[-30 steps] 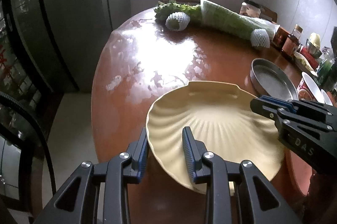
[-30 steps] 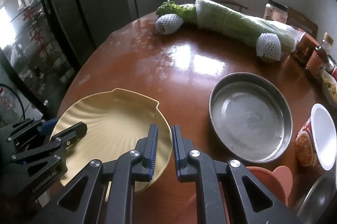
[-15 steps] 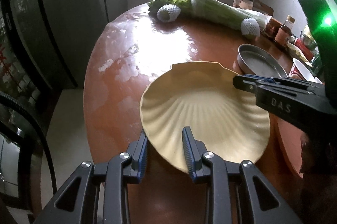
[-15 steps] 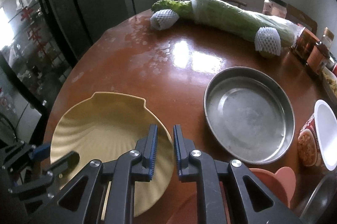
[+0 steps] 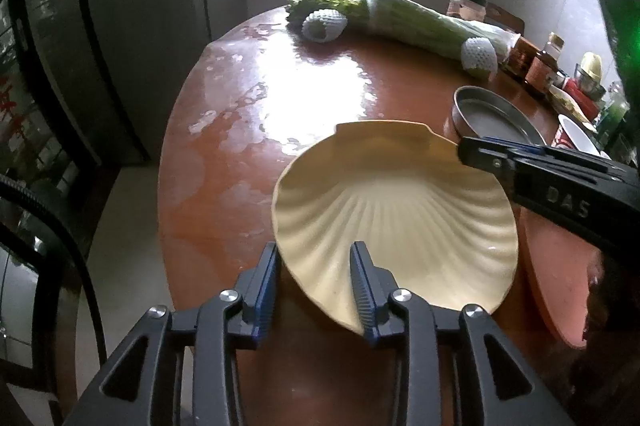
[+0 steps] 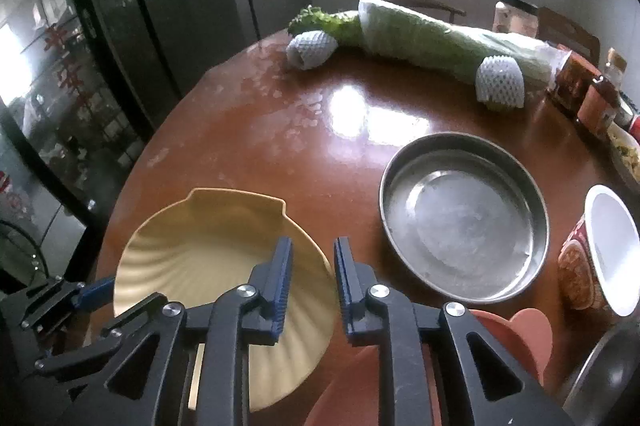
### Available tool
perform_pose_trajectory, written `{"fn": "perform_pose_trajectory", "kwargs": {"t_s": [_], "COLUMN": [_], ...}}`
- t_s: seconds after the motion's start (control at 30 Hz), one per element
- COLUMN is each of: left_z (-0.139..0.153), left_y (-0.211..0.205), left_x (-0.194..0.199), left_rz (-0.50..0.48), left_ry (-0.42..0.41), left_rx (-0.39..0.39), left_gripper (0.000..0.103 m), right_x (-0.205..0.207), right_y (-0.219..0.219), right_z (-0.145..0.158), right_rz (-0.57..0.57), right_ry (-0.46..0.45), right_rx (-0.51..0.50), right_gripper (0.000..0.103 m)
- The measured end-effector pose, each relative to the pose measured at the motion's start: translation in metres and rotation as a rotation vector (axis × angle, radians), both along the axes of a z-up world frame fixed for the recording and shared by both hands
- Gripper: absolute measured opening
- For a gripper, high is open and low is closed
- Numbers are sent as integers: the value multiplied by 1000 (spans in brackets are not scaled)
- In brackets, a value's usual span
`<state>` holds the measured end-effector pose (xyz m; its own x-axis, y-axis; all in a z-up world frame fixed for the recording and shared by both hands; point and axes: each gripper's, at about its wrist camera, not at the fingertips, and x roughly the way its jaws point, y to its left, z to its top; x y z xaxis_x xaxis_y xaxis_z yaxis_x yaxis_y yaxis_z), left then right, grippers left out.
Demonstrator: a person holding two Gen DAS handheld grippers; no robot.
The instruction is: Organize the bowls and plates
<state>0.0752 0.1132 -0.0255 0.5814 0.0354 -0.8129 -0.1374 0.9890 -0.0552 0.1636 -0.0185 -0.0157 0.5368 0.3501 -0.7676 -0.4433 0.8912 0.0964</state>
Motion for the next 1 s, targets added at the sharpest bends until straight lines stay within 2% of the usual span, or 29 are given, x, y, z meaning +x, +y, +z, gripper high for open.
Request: {"fn": "perform_pose_trajectory", "kwargs": {"t_s": [0.43, 0.5, 0.63, 1.0], "left_z": [33, 37, 43, 55], "left_y": [6, 2, -6, -39], "left_x": [-20, -23, -29, -42], "left_rz": [67, 61, 49, -15], "left_ry": [-116, -129, -145, -168], "left_rx": [29, 30, 33, 38], "left_gripper": [51, 52, 54, 55], "right_x": [-36, -44, -61, -92], "right_y": [-19, -22, -31, -68], "right_z": [30, 36, 47, 61], "right_rz": [4, 7, 12, -20], "right_ry": [-69, -88, -131, -165], "right_rx": [39, 46, 67, 98], "right_gripper": [32, 34, 50, 58]}}
